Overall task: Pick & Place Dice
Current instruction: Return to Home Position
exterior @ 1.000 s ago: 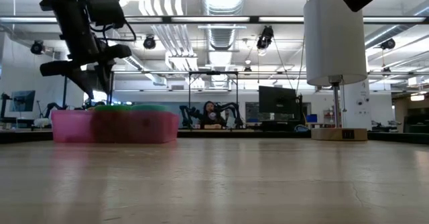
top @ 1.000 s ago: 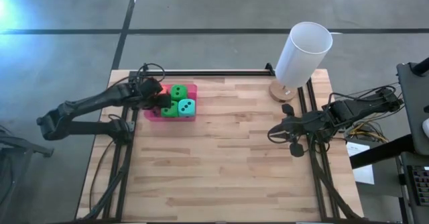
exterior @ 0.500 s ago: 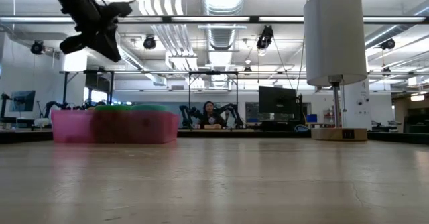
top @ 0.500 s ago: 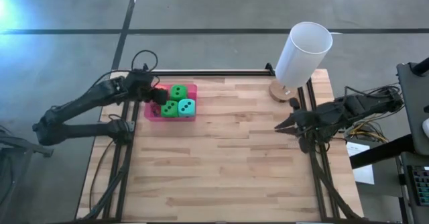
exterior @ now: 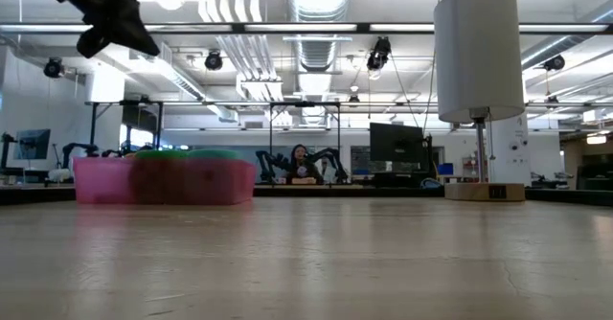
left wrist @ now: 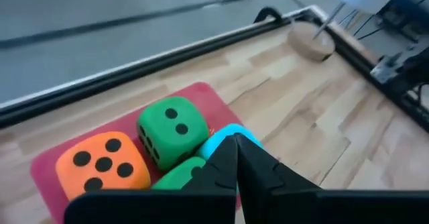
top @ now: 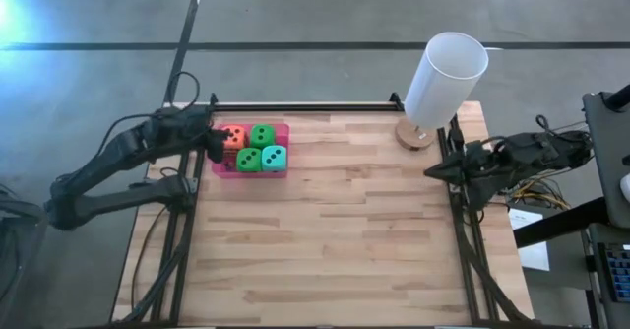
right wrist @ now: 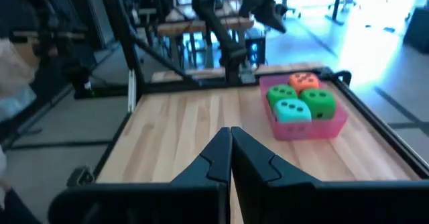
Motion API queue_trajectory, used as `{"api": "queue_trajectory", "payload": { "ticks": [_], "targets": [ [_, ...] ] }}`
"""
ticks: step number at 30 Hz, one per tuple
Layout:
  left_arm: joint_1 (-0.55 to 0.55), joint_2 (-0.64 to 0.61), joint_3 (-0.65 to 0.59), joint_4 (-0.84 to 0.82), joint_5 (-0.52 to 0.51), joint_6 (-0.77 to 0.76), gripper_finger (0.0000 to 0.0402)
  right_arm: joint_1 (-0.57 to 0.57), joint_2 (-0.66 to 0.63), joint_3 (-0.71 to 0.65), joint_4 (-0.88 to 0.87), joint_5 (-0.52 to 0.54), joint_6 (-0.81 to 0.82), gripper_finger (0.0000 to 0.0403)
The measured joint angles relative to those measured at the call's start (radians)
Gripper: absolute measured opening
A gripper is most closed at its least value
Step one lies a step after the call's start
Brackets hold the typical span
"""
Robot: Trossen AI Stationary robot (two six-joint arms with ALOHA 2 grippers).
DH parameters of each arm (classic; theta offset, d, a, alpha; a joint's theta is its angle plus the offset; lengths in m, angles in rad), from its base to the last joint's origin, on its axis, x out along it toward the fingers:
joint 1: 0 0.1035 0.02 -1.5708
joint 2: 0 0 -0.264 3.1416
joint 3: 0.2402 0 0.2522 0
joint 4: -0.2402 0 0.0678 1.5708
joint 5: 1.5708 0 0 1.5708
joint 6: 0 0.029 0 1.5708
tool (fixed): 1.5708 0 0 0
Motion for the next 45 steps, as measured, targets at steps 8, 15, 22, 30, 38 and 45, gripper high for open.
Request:
{"api": "queue_trajectory", "payload": {
  "ticks": [8, 15, 22, 30, 38, 45],
  "targets": [
    [0.000, -0.201, -0.145, 0.112, 0.036, 0.007, 0.0002, 0.000, -0.130, -0.168, 0.224, 0.002, -0.038, 0.0008],
    [0.000, -0.380, -0.259, 0.253, 0.060, 0.008, 0.0002, 0.000, -0.301, -0.298, 0.322, 0.002, -0.010, 0.0008],
    [0.000, -0.539, -0.340, 0.304, 0.098, 0.007, 0.0002, -0.001, -0.467, -0.375, 0.351, 0.003, -0.010, 0.0008],
    [0.001, -0.611, -0.337, 0.312, 0.102, 0.013, 0.0002, 0.000, -0.495, -0.386, 0.365, 0.000, -0.068, 0.0008],
    [0.001, -0.613, -0.338, 0.323, 0.105, 0.054, 0.0002, -0.001, -0.515, -0.382, 0.369, 0.001, -0.093, 0.0008],
    [0.001, -0.613, -0.339, 0.322, 0.105, 0.084, 0.0002, -0.001, -0.515, -0.395, 0.366, 0.000, -0.111, 0.0008]
  ]
}}
